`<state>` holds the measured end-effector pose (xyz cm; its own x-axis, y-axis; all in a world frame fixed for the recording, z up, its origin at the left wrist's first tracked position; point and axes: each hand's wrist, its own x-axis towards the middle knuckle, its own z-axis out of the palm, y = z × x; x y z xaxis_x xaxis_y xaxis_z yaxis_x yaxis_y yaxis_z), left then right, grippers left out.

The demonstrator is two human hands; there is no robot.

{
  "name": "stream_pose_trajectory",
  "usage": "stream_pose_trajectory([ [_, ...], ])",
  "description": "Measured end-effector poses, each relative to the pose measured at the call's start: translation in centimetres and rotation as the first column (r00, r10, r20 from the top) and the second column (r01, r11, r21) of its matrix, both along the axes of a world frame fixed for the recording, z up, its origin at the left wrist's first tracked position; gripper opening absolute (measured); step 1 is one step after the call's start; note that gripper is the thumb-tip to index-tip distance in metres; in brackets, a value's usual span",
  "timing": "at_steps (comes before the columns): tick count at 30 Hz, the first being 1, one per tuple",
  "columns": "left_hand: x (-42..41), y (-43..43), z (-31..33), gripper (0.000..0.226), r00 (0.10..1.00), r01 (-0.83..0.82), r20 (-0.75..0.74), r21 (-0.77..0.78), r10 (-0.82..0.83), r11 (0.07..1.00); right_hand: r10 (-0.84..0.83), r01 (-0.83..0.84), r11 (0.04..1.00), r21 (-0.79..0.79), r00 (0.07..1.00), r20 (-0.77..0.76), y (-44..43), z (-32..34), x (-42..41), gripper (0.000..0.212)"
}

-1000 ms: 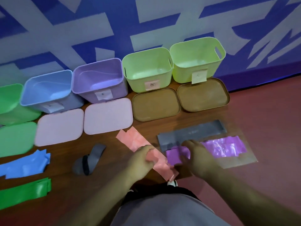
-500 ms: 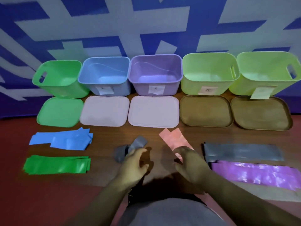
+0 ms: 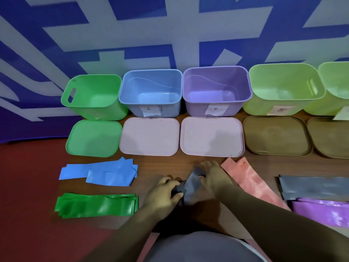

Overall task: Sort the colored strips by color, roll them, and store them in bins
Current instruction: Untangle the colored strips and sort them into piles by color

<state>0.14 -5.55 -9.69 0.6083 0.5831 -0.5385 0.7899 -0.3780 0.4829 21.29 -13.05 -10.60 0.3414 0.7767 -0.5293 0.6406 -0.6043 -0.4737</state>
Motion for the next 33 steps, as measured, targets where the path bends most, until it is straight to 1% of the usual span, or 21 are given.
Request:
stream_pose_trajectory([
  [1, -0.2, 0.2, 0.0, 0.043, 1.000, -0.006, 0.022, 0.007, 0.006, 1.000, -0.022, 0.022, 1.000, -0.020, 1.000, -0.015, 0.3, -0.2, -0.3, 0.061],
  [3, -0.3, 0.3, 0.2, 0.033, 0.998, -0.006, 0.056, 0.015, 0.005, 1.000, -0.052, 0.052, 0.998, -0.041, 0.998, -0.017, 0.6, 0.0, -0.7, 0.053],
  [5, -0.2, 0.1, 0.2, 0.026, 0.997, -0.017, 0.071, 0.004, 0.016, 1.000, -0.043, 0.043, 0.998, -0.048, 0.999, -0.007, 0.5, -0.1, -0.8, 0.049],
  [7, 0.2, -0.3, 0.3, 0.022, 0.994, -0.074, 0.073, -0.018, 0.075, 0.997, -0.038, 0.038, 0.999, -0.018, 0.999, -0.014, 0.1, 0.1, -0.6, 0.050],
  [11, 1.6, -1.4, 0.2, 0.025, 0.970, -0.220, 0.097, -0.046, 0.223, 0.974, -0.069, 0.083, 0.989, 0.121, 0.991, -0.114, -1.4, 1.4, 1.0, 0.043],
  [14, 3.0, -2.1, 0.3, 0.032, 0.930, -0.314, 0.168, -0.107, 0.328, 0.944, -0.137, 0.158, 0.969, 0.190, 0.983, -0.120, -3.7, 2.6, 3.7, 0.033],
  [17, 5.7, -3.2, 1.2, 0.044, 0.883, -0.364, 0.253, -0.161, 0.395, 0.917, -0.251, 0.276, 0.940, 0.202, 0.958, -0.138, -6.8, 3.9, 7.6, 0.028],
  [20, 9.9, -5.0, 1.9, 0.045, 0.840, -0.386, 0.326, -0.204, 0.434, 0.900, -0.351, 0.359, 0.895, 0.263, 0.933, -0.080, -10.5, 4.9, 11.8, 0.027],
  [23, 15.2, -7.5, 2.7, 0.041, 0.824, -0.363, 0.384, -0.207, 0.417, 0.908, -0.439, 0.429, 0.857, 0.285, 0.898, -0.032, -14.3, 5.4, 15.7, 0.029],
  [27, 22.5, -11.5, 4.0, 0.028, 0.828, -0.279, 0.442, -0.207, 0.344, 0.938, -0.537, 0.512, 0.808, 0.292, 0.844, 0.007, -19.5, 5.4, 20.5, 0.030],
  [33, 30.7, -16.1, 2.1, 0.029, 0.897, -0.113, 0.389, -0.259, 0.211, 0.959, -0.684, 0.632, 0.711, 0.308, 0.724, 0.092, -26.1, 5.2, 27.3, 0.031],
])
